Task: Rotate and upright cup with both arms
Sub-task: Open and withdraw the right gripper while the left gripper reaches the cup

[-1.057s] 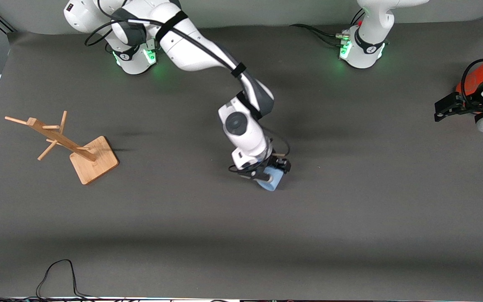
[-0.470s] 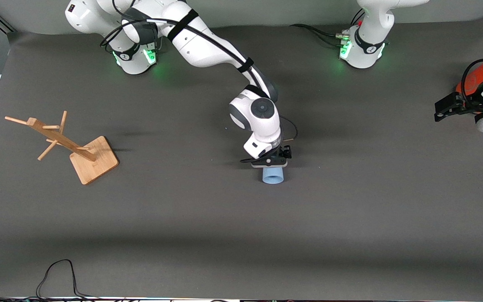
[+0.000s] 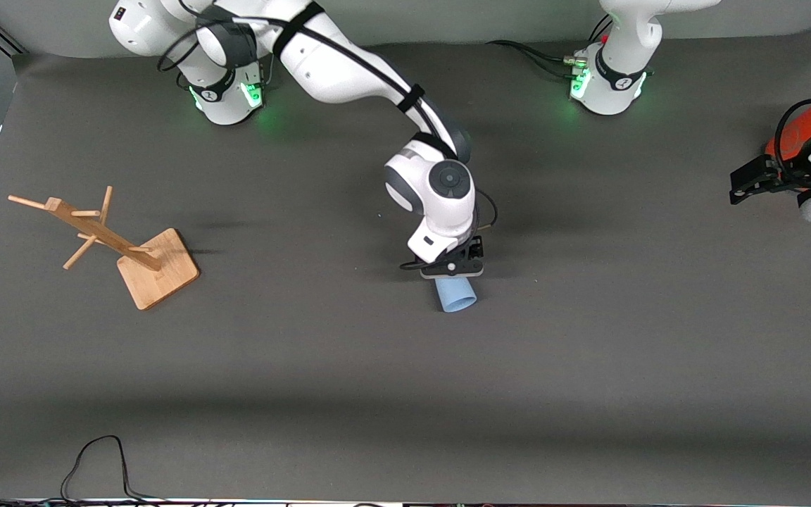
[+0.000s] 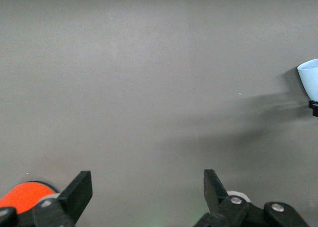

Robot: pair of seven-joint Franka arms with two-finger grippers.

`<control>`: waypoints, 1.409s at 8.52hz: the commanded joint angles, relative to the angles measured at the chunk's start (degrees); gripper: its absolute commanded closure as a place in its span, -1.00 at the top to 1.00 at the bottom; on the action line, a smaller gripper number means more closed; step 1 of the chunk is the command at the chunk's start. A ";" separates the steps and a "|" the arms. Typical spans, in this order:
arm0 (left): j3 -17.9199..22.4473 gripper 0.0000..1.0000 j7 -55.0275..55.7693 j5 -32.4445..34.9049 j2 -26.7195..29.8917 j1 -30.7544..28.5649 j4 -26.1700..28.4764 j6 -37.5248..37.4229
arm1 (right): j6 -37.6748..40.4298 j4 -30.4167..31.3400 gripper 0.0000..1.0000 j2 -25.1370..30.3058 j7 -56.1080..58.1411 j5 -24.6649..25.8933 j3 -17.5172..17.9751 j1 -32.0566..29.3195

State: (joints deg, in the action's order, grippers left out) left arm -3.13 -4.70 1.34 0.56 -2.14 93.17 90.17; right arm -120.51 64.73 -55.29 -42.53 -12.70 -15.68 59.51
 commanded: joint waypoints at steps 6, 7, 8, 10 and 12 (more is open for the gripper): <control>0.76 1.00 3.61 -3.88 -2.84 -3.56 -1.06 -1.32 | 17.33 20.65 1.00 30.89 28.32 1.27 -4.24 -13.53; 0.76 1.00 15.31 -7.19 -4.06 -4.53 -1.15 -1.58 | 19.07 24.27 1.00 35.38 32.56 1.36 -8.79 -13.54; 0.24 1.00 32.04 -8.10 -5.47 -3.76 -1.41 -1.84 | 22.57 25.70 1.00 38.21 35.47 1.53 -13.36 -13.28; -1.09 1.00 56.02 -7.32 -12.03 2.81 -6.65 -3.16 | 28.99 25.88 1.00 42.96 36.47 7.65 -18.75 -13.10; -1.09 1.00 78.33 -7.40 -22.13 8.97 -15.43 -5.18 | 29.72 29.30 1.00 49.46 36.47 9.44 -20.87 -13.10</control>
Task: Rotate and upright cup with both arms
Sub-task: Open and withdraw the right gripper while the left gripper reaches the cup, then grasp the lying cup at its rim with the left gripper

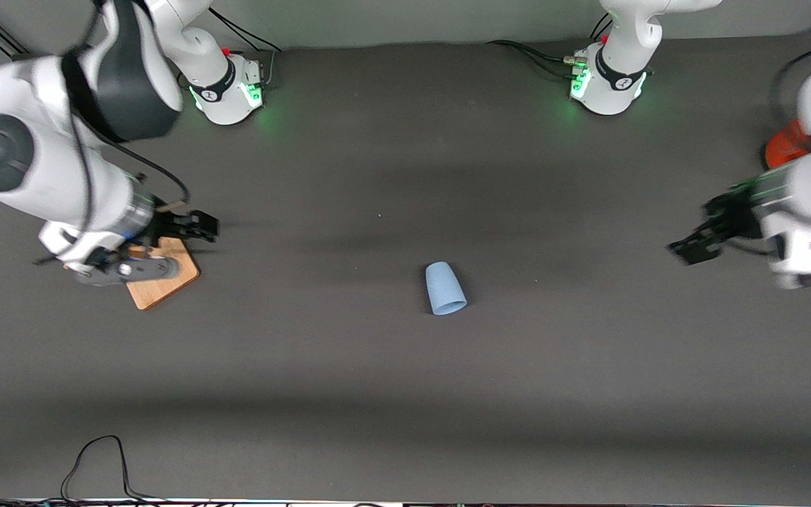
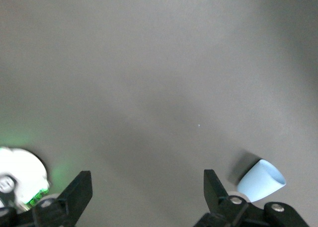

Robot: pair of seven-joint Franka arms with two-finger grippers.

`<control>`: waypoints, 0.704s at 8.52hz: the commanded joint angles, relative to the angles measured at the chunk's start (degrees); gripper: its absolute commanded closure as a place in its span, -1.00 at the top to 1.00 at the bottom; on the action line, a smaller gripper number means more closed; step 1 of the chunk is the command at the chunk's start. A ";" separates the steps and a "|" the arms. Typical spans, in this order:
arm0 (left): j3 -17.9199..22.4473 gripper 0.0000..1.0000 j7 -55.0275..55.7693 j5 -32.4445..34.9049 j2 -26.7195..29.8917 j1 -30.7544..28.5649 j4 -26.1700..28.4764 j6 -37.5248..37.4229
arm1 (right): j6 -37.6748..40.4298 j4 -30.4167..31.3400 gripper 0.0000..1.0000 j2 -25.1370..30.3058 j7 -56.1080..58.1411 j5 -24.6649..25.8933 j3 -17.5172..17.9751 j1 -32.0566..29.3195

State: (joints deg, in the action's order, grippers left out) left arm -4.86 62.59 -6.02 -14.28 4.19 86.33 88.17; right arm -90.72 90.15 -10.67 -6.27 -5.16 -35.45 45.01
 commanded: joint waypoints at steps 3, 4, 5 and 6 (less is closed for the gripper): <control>0.55 1.00 19.19 -4.34 -15.74 8.53 -13.89 -4.67 | 4.93 3.54 1.00 8.03 5.65 2.71 -7.41 1.05; 0.55 1.00 22.63 -4.87 -19.52 10.64 -16.34 -4.06 | 4.85 3.28 1.00 8.73 5.48 3.22 -8.05 1.22; 0.20 1.00 27.01 -5.31 -24.60 12.23 -20.11 -2.49 | 4.85 3.54 1.00 10.31 5.57 3.31 -8.93 1.23; -1.54 1.00 29.14 -5.75 -29.79 12.68 -24.15 -0.56 | 5.28 4.06 1.00 13.28 5.57 3.49 -9.20 1.23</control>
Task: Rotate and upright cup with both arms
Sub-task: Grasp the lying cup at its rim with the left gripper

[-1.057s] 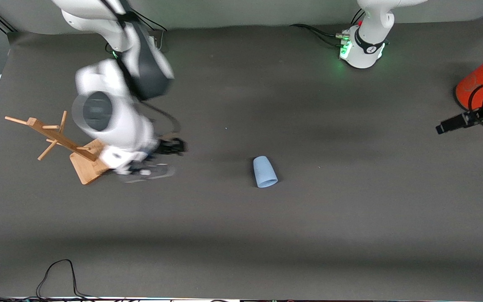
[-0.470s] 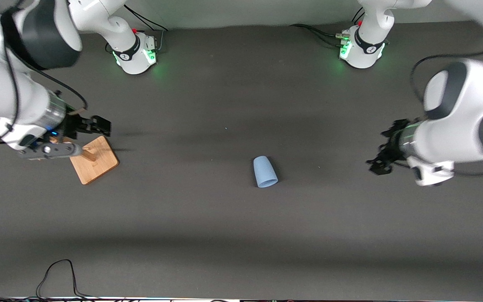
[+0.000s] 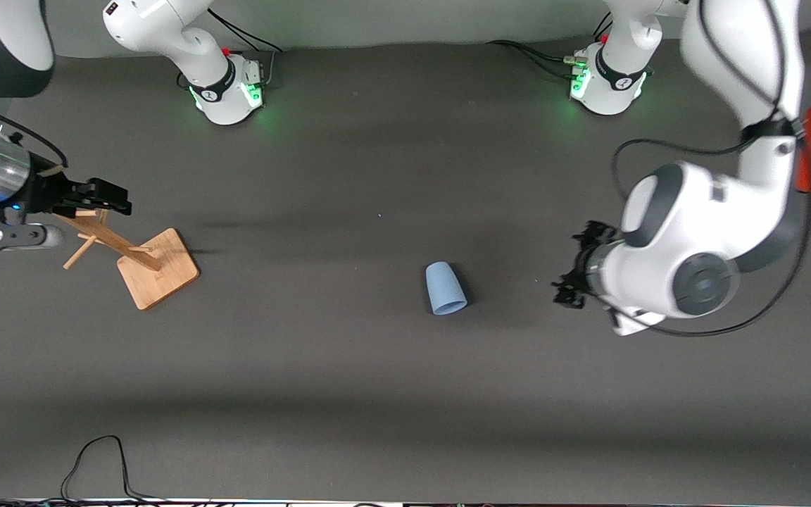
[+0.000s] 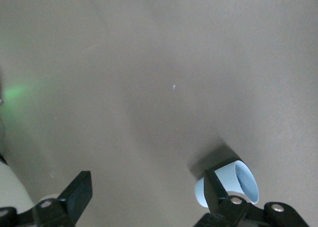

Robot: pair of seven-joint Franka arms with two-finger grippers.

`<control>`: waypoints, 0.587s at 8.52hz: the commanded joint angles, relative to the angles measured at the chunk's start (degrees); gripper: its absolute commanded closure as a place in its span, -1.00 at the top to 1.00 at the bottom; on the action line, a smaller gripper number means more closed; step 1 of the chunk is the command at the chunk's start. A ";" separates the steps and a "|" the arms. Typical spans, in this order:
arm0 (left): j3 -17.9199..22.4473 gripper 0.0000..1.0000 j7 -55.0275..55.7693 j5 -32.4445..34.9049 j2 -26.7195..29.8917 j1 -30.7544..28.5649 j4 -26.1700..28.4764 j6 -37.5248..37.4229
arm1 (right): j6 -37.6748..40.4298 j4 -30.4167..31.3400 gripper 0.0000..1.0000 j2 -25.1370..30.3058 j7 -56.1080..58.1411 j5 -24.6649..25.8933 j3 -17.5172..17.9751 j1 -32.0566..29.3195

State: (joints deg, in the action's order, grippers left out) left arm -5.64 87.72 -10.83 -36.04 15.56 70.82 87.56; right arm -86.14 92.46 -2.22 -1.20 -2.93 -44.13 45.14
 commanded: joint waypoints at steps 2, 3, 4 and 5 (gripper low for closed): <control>-2.80 1.00 4.83 -1.04 -11.76 4.02 -9.03 6.27 | 2.29 2.02 1.00 9.67 0.41 2.49 -0.52 1.17; -2.80 1.00 5.18 -1.21 -12.73 6.13 -9.03 8.31 | 2.30 2.03 1.00 9.77 0.33 2.67 -0.43 1.44; -2.80 1.00 5.53 -1.22 -14.39 7.98 -9.03 10.24 | 2.30 2.37 1.00 9.77 0.32 4.67 -0.08 1.27; -2.80 1.00 5.88 -1.22 -16.41 9.39 -9.03 13.04 | 2.30 2.90 1.00 9.86 0.24 4.86 0.96 0.83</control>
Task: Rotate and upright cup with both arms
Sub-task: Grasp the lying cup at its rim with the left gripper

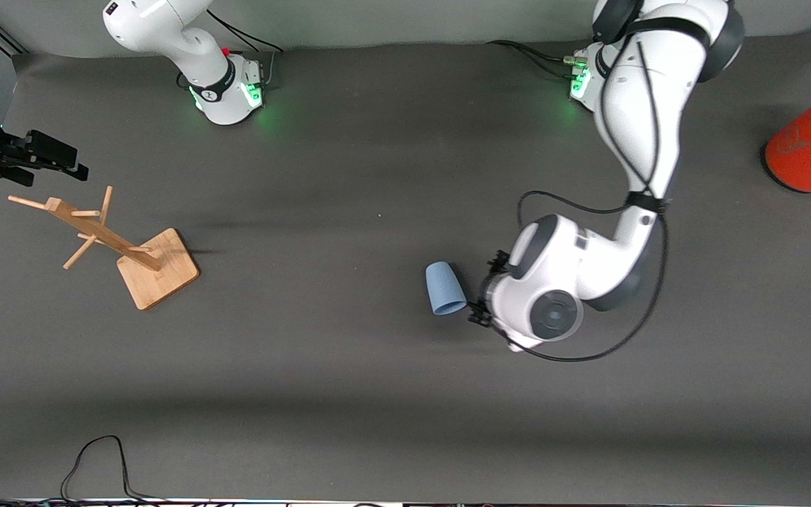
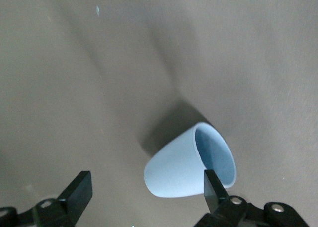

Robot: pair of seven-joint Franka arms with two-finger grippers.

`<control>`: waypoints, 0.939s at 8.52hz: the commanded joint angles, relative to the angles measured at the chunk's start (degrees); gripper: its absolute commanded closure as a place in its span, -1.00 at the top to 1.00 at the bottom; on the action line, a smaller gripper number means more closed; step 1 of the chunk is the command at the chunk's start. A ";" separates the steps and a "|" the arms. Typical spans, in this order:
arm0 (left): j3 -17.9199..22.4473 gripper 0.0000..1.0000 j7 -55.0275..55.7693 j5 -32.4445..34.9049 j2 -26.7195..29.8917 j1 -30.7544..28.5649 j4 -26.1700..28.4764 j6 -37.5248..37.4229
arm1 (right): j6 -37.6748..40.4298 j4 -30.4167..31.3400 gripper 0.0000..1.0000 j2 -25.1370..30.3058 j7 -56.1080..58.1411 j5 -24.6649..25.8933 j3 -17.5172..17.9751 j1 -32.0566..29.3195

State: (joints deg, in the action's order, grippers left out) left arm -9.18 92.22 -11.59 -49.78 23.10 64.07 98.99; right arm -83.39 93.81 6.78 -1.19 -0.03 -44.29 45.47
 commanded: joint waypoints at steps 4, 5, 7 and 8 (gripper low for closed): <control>0.92 0.93 5.77 0.07 -6.03 4.23 -2.19 4.55 | -1.86 6.28 1.00 0.96 -0.22 1.18 31.03 -28.94; 0.92 0.86 5.87 0.07 -6.12 4.23 -2.19 4.46 | -1.86 6.81 1.00 0.96 -0.04 1.00 37.46 -34.77; 1.00 1.00 5.70 0.07 -5.68 3.80 -2.80 4.37 | -3.70 6.91 1.00 0.87 -0.30 -0.75 37.61 -34.83; 1.09 1.00 5.69 -0.01 -5.59 3.62 -2.98 4.02 | -3.71 6.73 1.00 0.70 0.04 -2.85 38.31 -37.53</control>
State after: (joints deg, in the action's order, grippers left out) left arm -8.65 96.71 -11.57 -54.65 26.38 63.12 104.12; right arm -86.01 99.73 6.65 -1.33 -0.52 -7.03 10.88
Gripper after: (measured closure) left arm 0.000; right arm 0.000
